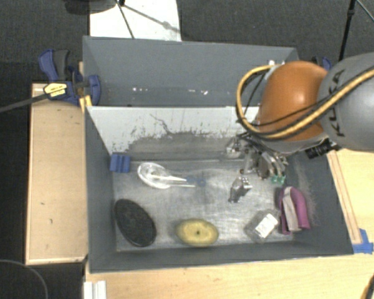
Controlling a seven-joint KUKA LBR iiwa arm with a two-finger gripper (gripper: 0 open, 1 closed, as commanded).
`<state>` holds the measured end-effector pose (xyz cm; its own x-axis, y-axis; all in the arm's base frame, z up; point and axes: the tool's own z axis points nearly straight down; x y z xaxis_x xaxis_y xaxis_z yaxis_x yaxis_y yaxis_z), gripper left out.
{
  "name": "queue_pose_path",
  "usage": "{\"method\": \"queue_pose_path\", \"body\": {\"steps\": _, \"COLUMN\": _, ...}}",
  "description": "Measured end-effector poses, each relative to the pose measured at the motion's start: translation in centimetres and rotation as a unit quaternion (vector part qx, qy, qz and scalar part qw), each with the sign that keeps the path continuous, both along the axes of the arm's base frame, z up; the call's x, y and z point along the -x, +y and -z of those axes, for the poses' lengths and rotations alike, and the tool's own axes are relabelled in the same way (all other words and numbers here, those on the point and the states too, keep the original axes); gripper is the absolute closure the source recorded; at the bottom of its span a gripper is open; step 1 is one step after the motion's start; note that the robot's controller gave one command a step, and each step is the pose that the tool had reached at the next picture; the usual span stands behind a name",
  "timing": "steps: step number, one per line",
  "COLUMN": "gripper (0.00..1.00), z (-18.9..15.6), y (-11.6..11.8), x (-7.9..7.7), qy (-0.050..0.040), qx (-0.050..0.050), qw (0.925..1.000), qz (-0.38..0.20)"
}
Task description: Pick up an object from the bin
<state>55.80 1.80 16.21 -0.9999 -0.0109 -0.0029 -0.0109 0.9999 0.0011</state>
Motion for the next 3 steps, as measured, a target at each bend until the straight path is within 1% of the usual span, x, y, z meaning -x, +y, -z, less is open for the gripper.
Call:
{"method": "queue_pose_path", "body": {"steps": 1, "gripper": 0.00, "z": 9.0, "y": 7.0, "x": -2.7, "qy": -0.0019, "qx": -0.001, "qw": 0.9975, "qz": -0.070}}
{"method": "queue_pose_path", "body": {"steps": 2, "gripper": 1.00, "z": 8.7, "y": 6.7, "x": -2.8, "qy": -0.0041, "qx": 0.000, "qw": 0.9977, "qz": -0.067}}
{"method": "queue_pose_path", "body": {"steps": 3, "gripper": 1.00, "z": -4.6, "y": 5.3, "x": -0.8, "qy": -0.0039, "qx": 0.001, "qw": 0.9951, "qz": -0.099}}
